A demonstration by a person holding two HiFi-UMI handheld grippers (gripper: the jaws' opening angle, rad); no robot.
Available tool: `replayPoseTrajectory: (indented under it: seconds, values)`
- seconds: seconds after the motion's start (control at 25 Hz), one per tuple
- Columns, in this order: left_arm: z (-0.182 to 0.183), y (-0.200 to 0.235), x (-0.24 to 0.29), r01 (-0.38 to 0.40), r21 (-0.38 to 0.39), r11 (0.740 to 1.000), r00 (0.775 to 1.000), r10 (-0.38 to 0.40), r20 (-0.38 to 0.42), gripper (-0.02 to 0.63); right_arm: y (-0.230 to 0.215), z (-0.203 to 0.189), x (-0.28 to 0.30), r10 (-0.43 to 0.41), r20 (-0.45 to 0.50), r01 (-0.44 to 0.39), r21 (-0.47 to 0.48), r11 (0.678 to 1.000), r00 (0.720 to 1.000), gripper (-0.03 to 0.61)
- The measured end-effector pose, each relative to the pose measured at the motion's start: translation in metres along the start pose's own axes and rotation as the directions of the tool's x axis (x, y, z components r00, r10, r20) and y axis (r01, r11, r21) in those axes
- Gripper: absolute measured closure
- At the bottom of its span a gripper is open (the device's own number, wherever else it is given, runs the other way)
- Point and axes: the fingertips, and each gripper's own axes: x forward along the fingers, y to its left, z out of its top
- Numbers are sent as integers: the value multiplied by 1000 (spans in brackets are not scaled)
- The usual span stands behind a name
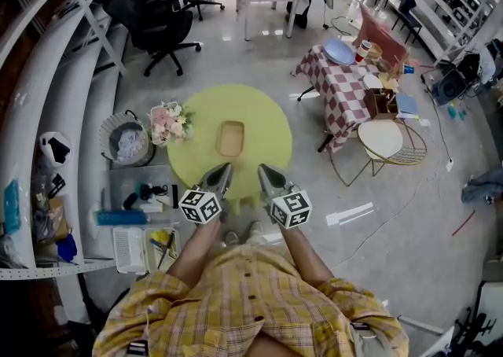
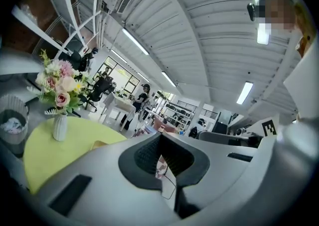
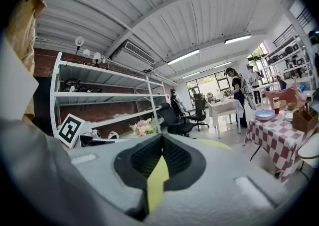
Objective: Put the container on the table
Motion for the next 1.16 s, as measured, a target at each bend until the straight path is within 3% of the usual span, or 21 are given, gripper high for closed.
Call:
replayPoseTrajectory:
  seconds: [0.36,1.16]
  values:
    - [6,-5,3,-14,154,988,1000,18,-21,609,1,1,7,11,2,-11,-4,1000,1000,581]
    - [13,1,9,-36,234,972,999,42,-21,609,-10,1,19,9,-1,-9,-8,1000,1000,581]
